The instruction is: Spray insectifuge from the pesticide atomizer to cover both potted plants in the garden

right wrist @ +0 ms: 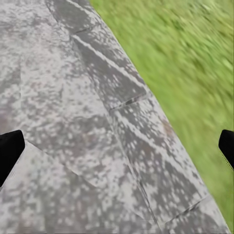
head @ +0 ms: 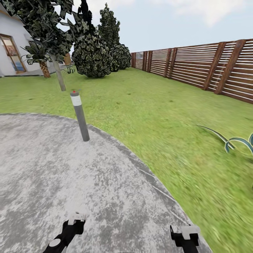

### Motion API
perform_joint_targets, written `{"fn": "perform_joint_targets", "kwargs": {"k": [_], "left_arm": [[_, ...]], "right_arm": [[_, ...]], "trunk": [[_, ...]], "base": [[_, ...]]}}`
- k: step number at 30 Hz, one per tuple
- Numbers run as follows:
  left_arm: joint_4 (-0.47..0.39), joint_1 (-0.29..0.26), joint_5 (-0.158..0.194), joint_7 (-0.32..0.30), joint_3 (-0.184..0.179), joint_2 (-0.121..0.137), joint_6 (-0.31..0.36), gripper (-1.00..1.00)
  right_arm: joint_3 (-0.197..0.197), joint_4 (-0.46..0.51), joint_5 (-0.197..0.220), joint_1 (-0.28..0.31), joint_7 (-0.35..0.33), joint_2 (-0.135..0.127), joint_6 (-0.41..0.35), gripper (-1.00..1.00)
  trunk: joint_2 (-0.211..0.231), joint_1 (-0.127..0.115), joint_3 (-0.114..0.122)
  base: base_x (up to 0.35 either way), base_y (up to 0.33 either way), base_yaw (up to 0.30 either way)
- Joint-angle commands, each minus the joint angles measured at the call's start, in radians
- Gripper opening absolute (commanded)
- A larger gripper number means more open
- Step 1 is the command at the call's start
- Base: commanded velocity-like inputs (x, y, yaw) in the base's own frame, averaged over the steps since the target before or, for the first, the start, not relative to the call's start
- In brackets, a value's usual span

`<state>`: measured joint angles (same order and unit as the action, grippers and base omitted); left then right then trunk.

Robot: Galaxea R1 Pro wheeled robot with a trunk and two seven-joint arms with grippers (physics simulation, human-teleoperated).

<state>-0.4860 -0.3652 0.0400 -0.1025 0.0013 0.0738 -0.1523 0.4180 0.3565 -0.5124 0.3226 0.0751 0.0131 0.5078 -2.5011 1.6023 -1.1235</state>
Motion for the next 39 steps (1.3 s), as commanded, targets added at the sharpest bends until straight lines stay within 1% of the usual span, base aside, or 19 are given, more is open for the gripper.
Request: {"fn": "perform_joint_targets", "kwargs": {"k": [1,3,6,8,10,13,15,17,19,21,23,28,39], "left_arm": [[-0.002,-0.001,0.005,-0.008,0.001,0.002,-0.002,-1.0],[-0.013,0.0,0.009,-0.012,0.007,0.004,0.001,-1.0],[-0.02,0.002,0.004,-0.005,0.006,0.004,-0.002,-1.0],[-0.021,0.003,0.003,0.001,0.01,0.009,-0.002,-1.0],[-0.033,0.002,0.003,0.019,0.012,0.01,-0.001,-1.0],[-0.051,0.003,0.014,0.076,0.013,0.003,0.001,-1.0],[-0.056,0.023,0.017,0.093,0.013,0.0,-0.001,-1.0],[-0.066,0.069,0.023,0.094,0.016,0.001,-0.009,-1.0],[-0.064,0.09,0.036,0.094,0.023,-0.001,-0.037,-1.0],[-0.057,0.098,0.044,0.098,0.025,-0.003,-0.064,-1.0],[-0.048,0.101,0.047,0.101,0.026,-0.003,-0.071,-1.0],[-0.043,0.108,0.056,0.104,0.028,-0.002,-0.072,-1.0],[-0.042,0.117,0.058,0.104,0.028,-0.003,-0.073,-1.0]], "right_arm": [[0.005,-0.001,-0.011,0.001,0.005,0.001,0.003,1.0],[0.004,-0.001,-0.011,0.001,0.005,0.001,0.003,1.0],[0.004,-0.001,-0.012,0.001,0.004,0.001,0.003,1.0],[0.004,-0.001,-0.012,0.001,0.003,0.001,0.003,1.0],[0.004,0.0,-0.012,0.0,0.003,0.001,0.003,1.0],[0.004,0.001,-0.012,0.0,0.003,0.001,0.003,1.0],[0.004,0.001,-0.012,0.0,0.003,0.0,0.003,1.0],[0.004,0.001,-0.012,0.001,0.002,-0.001,0.004,1.0],[0.004,0.001,-0.012,0.001,0.002,-0.001,0.004,1.0],[0.004,0.001,-0.013,0.0,0.002,-0.001,0.004,1.0],[0.004,0.0,-0.014,0.0,0.002,-0.001,0.005,1.0],[0.004,-0.001,-0.014,0.0,0.003,-0.001,0.005,1.0],[0.004,-0.02,-0.014,0.0,0.004,-0.001,0.005,1.0]], "trunk": [[0.0,0.0,-0.001],[0.0,0.0,-0.001],[0.0,0.0,-0.001],[0.0,0.0,-0.001],[0.0,0.0,-0.001],[0.0,0.0,-0.001],[0.0,0.0,-0.001],[0.0,0.0,-0.001],[0.0,0.0,-0.001],[0.0,0.0,-0.001],[0.0,0.0,-0.001],[0.0,0.0,-0.001],[0.0,0.0,-0.001]], "base": [[0.339,0.0,0.0],[0.339,0.0,0.0],[0.339,0.0,0.0],[0.339,0.0,0.0],[0.339,0.0,0.0],[0.339,0.0,0.0],[0.339,0.0,0.0],[0.339,0.0,0.0],[0.339,0.0,0.0],[0.339,0.0,0.0],[0.339,0.0,0.042],[0.339,0.0,0.207],[0.339,0.0,0.272]]}}
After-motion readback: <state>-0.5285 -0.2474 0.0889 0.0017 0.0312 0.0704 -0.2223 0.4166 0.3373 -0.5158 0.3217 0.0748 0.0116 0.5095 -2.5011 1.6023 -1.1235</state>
